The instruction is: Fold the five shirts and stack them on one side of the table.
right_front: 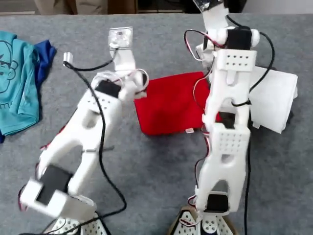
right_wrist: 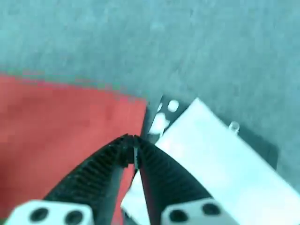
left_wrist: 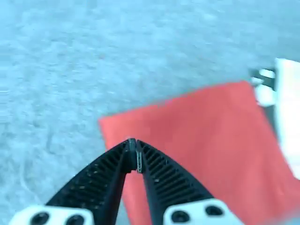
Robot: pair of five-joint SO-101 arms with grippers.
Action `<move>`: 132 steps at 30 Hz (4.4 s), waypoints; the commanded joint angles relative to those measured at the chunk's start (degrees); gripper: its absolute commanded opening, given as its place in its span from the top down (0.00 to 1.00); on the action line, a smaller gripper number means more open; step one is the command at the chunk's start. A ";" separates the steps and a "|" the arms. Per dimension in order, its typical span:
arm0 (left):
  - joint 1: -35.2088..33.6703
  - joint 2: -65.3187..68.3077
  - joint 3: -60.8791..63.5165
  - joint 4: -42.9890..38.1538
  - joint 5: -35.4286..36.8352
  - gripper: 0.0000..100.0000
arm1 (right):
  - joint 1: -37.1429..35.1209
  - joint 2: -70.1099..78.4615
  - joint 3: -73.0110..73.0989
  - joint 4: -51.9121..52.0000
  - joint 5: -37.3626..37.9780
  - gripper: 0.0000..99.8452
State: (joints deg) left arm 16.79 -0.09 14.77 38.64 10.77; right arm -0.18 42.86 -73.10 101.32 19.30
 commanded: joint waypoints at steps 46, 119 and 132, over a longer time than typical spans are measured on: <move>-8.44 34.15 -49.93 29.27 4.22 0.91 | 6.55 -42.95 73.98 -15.56 10.99 1.00; -10.02 53.49 -69.27 44.66 11.34 0.75 | -9.19 -18.59 75.82 -29.36 -23.03 1.00; -19.08 53.93 -74.11 44.48 18.20 0.75 | -0.48 -27.74 54.02 -18.20 -5.01 1.00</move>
State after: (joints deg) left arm -1.14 54.51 -56.00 83.82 28.35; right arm -4.57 18.86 -11.74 80.40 10.95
